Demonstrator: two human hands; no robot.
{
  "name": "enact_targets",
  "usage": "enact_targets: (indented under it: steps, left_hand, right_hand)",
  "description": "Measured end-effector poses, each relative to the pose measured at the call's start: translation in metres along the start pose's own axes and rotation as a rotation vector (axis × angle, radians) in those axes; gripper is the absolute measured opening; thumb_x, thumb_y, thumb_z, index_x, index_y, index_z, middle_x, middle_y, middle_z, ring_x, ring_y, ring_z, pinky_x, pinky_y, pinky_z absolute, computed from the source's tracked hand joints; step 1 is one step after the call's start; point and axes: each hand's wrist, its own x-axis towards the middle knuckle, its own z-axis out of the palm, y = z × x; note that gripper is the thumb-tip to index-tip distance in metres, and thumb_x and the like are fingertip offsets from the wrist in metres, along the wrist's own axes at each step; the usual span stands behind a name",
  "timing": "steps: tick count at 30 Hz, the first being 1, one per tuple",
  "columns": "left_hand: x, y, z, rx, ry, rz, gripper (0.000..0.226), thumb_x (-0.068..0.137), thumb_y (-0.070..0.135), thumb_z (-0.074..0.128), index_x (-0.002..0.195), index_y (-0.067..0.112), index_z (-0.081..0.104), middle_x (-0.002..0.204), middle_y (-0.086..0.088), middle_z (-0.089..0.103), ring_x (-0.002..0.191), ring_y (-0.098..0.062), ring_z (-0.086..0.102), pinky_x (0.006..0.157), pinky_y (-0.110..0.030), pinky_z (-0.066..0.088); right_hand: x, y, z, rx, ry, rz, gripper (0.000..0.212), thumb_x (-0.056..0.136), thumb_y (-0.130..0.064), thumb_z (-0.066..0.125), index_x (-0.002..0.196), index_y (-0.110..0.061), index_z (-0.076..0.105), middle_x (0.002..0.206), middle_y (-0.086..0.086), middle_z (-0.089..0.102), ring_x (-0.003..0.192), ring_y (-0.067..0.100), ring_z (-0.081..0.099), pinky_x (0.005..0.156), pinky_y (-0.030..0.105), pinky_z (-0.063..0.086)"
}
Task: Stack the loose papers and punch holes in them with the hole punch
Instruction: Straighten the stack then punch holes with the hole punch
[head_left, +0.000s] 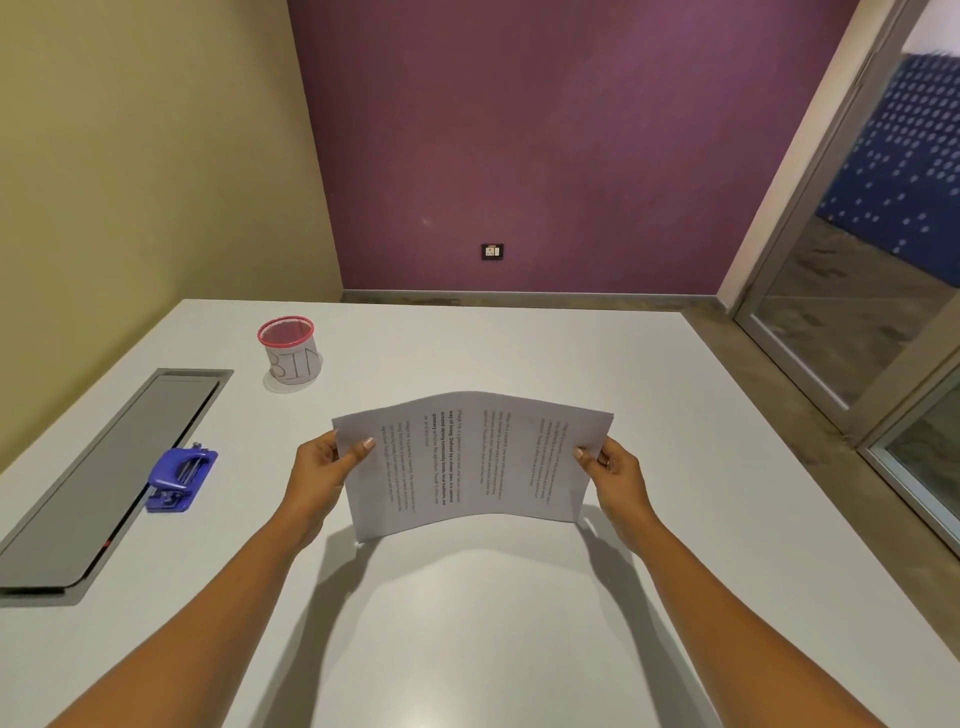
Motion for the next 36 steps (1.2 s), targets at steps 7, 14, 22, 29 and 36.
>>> enact_targets:
  steps: [7,14,22,29,36]
  left_hand:
    - [0.001,0.002,-0.002,0.001,0.007,0.029,0.011,0.088,0.012,0.058,0.091,0.02,0.064,0.088,0.002,0.069,0.081,-0.016,0.064,0.075,-0.028,0.05]
    - [0.001,0.004,0.0,-0.018,0.009,0.036,0.01,0.089,0.013,0.057,0.089,0.02,0.066,0.085,0.004,0.071,0.08,-0.017,0.064,0.075,-0.03,0.05]
    - [0.0,0.003,0.0,0.005,0.014,0.03,0.011,0.087,0.011,0.06,0.086,0.02,0.067,0.076,0.011,0.072,0.074,-0.01,0.066,0.074,-0.027,0.051]
    - [0.003,0.003,0.002,0.03,0.076,0.014,0.01,0.088,0.015,0.059,0.083,0.016,0.068,0.071,0.008,0.072,0.066,-0.012,0.068,0.068,-0.027,0.053]
    - [0.009,-0.013,0.007,-0.086,0.28,-0.06,0.009,0.089,0.01,0.058,0.094,0.006,0.065,0.054,0.013,0.066,0.052,-0.002,0.057,0.053,-0.014,0.046]
  right_hand:
    - [0.001,-0.002,-0.002,-0.006,0.007,0.002,0.024,0.092,-0.009,0.053,0.116,-0.01,0.057,0.102,0.0,0.064,0.088,0.003,0.061,0.061,0.007,0.051]
    - [-0.001,-0.005,-0.001,0.036,0.025,0.001,0.018,0.092,-0.004,0.05,0.108,-0.009,0.057,0.093,-0.003,0.064,0.083,0.005,0.061,0.057,0.006,0.05]
    - [0.0,0.002,-0.004,-0.012,0.027,0.01,0.024,0.087,-0.009,0.061,0.109,-0.018,0.056,0.1,-0.004,0.064,0.1,0.018,0.059,0.086,0.028,0.048]
    - [0.002,0.018,-0.002,-0.157,0.185,0.05,0.043,0.083,-0.012,0.066,0.122,-0.01,0.047,0.112,0.0,0.052,0.109,0.014,0.048,0.101,0.035,0.041]
    - [-0.014,0.045,0.01,-0.198,0.028,0.374,0.017,0.085,-0.007,0.062,0.068,-0.01,0.061,0.076,0.011,0.064,0.066,0.021,0.058,0.071,0.032,0.053]
